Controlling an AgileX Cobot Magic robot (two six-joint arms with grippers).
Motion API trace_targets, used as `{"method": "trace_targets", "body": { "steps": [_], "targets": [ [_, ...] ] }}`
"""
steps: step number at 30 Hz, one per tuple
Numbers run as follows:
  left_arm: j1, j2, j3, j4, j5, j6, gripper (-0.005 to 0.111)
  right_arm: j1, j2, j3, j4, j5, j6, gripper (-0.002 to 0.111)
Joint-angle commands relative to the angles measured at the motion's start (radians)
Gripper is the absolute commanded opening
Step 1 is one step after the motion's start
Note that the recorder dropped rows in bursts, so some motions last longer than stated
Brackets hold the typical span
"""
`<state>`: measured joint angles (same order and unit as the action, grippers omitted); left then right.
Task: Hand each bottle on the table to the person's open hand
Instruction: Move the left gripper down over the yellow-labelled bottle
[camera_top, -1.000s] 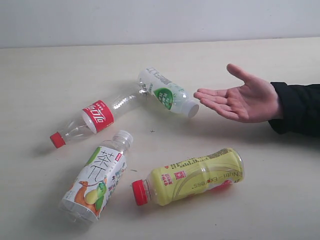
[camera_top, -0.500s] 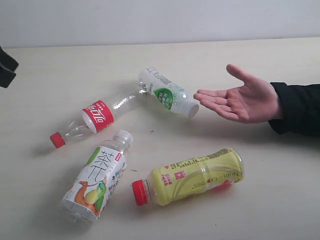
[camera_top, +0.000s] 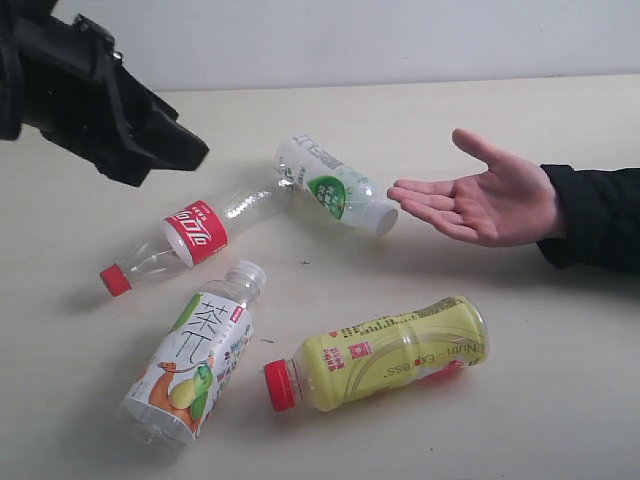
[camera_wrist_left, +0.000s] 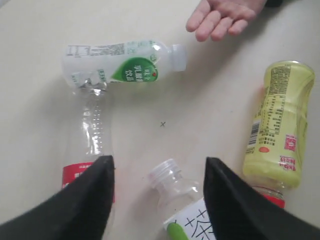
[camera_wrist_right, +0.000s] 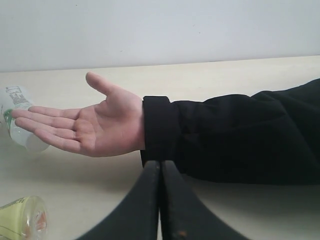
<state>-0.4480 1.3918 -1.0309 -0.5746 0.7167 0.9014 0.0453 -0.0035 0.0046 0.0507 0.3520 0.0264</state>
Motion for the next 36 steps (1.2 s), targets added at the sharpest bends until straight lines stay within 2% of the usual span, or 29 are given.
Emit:
{"method": "trace_targets", "body": {
  "steps": [1,3,5,12,16,26,36],
  "targets": [
    [-0.081,0.066,-0.003,0.007,-0.071,0.002,0.058,0.001,0.003,-0.005,-0.001,-0.007,0.003,0.000],
    [-0.121,0.102,-0.003,0.050,-0.079,0.002,0.060,0.001,0.003,-0.005,0.001,-0.007,0.004,0.000],
    [-0.158,0.136,-0.003,0.082,-0.091,-0.052,0.066,0.001,0.003,-0.005,0.001,-0.007,0.004,0.000],
    [-0.226,0.199,-0.003,0.129,-0.125,-0.071,0.071,0.001,0.003,-0.005,0.001,-0.007,0.002,0.000],
    [-0.273,0.236,-0.003,0.172,-0.127,-0.073,0.079,0.001,0.003,-0.005,0.001,-0.007,0.002,0.000],
    [-0.377,0.262,-0.003,0.251,-0.218,-0.070,0.081,0.001,0.003,-0.005,-0.001,-0.007,0.002,0.000],
    [-0.419,0.325,-0.003,0.235,-0.252,-0.104,0.085,0.001,0.003,-0.005,0.001,-0.007,0.002,0.000]
  ]
}}
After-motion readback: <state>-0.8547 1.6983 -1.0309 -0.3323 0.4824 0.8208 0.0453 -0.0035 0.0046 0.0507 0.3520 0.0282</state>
